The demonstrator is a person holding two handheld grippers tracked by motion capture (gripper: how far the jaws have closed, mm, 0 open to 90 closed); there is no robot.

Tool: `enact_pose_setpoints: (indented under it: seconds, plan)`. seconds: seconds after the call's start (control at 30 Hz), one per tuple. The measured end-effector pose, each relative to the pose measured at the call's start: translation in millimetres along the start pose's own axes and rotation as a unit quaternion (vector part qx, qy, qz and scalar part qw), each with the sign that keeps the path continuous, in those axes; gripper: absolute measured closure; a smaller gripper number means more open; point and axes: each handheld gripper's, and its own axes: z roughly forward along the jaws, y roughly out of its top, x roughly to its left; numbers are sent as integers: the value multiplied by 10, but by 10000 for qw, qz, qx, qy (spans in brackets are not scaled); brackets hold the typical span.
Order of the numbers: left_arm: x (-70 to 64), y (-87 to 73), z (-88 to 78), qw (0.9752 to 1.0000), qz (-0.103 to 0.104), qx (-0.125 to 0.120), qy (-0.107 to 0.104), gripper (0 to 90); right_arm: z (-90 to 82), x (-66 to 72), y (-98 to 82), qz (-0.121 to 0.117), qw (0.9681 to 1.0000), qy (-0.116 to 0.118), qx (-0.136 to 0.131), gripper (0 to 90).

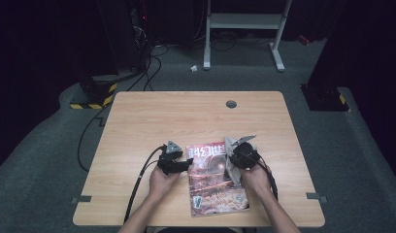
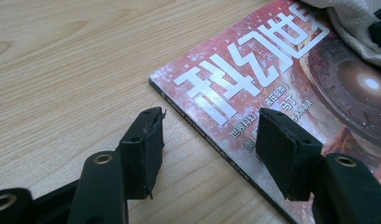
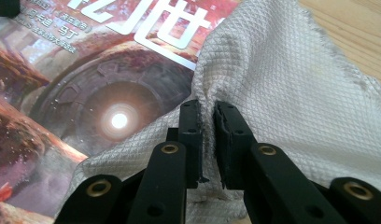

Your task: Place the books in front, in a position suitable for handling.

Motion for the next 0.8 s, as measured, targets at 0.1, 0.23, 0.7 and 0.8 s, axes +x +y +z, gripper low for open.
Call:
enact_pose_setpoints:
  seconds: [0.1,0.23,0.7,0.8]
  plan:
    - [0,0,0,10000,1,0,8,412,12,88,26,-123,9996,-241,32,812]
    - [0,1,1,10000,3,4,9,412,74,259,101,-220,9997,-99,3,813]
    - [2,1,-3,10000,-12,10,24,417,343,1038,438,-974,9923,756,-152,811]
    - [2,0,-2,10000,-6,9,25,417,324,940,405,-875,9925,845,-148,810]
